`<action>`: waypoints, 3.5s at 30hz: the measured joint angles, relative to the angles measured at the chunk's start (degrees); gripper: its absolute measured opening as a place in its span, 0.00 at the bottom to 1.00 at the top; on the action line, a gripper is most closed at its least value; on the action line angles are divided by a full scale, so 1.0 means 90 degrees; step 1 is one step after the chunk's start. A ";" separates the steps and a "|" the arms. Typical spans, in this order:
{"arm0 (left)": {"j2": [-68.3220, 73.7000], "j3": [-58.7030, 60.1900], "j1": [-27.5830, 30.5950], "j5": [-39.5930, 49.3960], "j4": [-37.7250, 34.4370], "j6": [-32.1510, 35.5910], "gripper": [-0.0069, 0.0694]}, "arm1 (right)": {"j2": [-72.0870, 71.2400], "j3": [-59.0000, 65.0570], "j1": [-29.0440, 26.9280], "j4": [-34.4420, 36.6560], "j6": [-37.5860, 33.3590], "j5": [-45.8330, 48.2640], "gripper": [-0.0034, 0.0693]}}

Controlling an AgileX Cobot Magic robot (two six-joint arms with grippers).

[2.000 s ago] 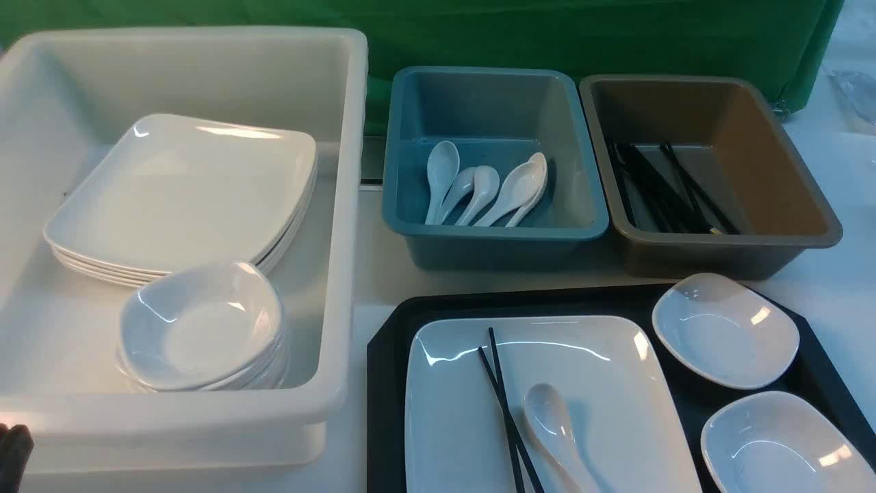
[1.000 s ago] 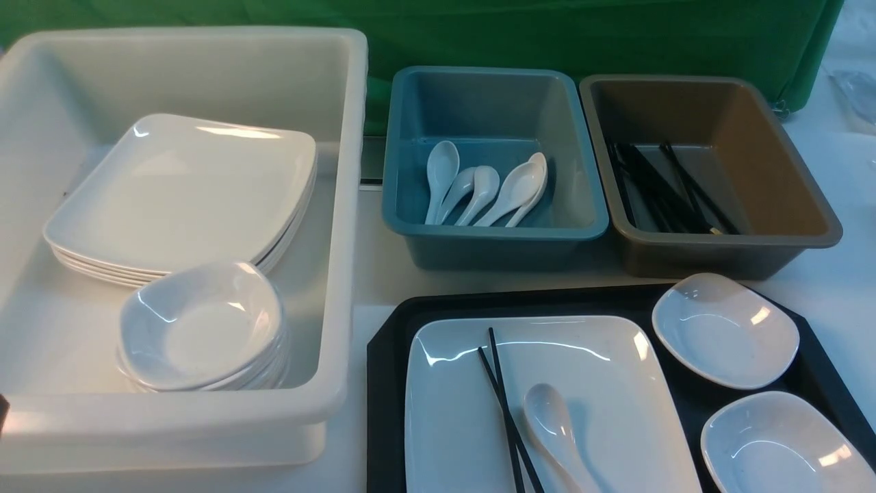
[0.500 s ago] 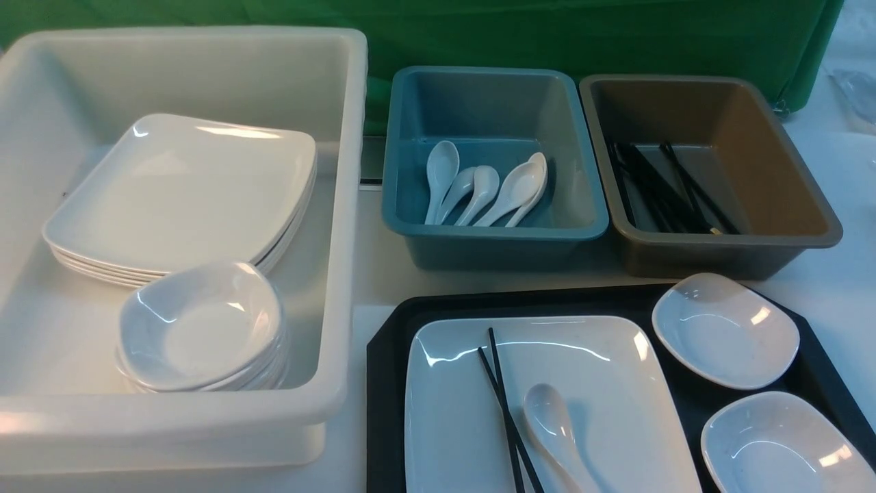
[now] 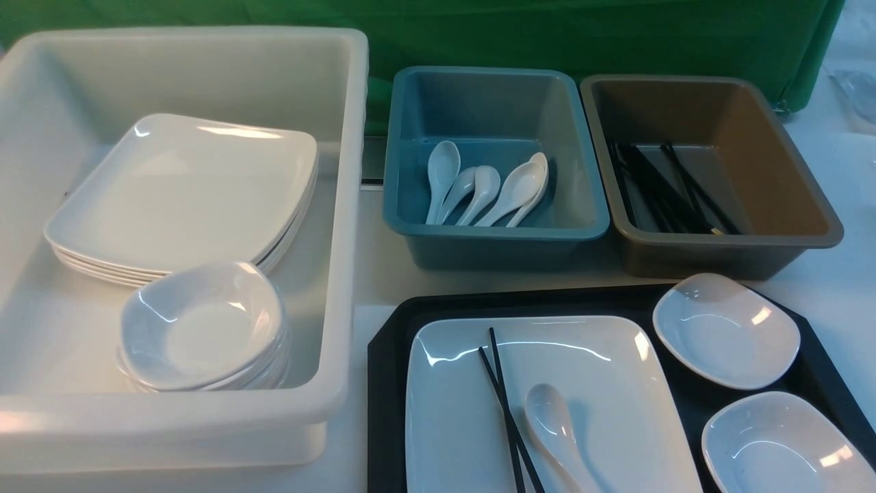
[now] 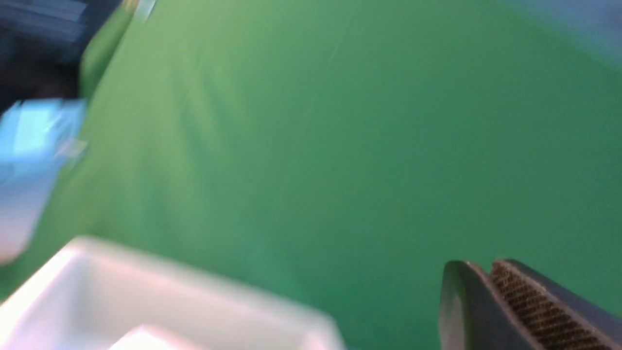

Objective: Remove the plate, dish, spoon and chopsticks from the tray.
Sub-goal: Use the right arm to grab a pair of chopsticks from the plate, then use the right arm to put the chopsticks into the small storage box on the right

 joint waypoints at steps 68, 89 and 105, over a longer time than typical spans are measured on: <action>0.4030 -0.1152 -0.3550 0.3609 0.0873 0.0545 0.11 | 1.1134 -0.6239 0.4835 -0.0089 -0.3662 0.5355 0.25; 0.4030 -0.1152 -0.3550 0.3524 0.0890 0.0551 0.11 | 0.8875 -0.6423 0.3366 0.0074 -0.3567 0.6368 0.25; 0.4030 -0.1152 -0.3550 0.2938 0.0716 0.0685 0.11 | 1.2345 -1.0872 -0.0024 0.0180 -0.4196 0.5384 0.25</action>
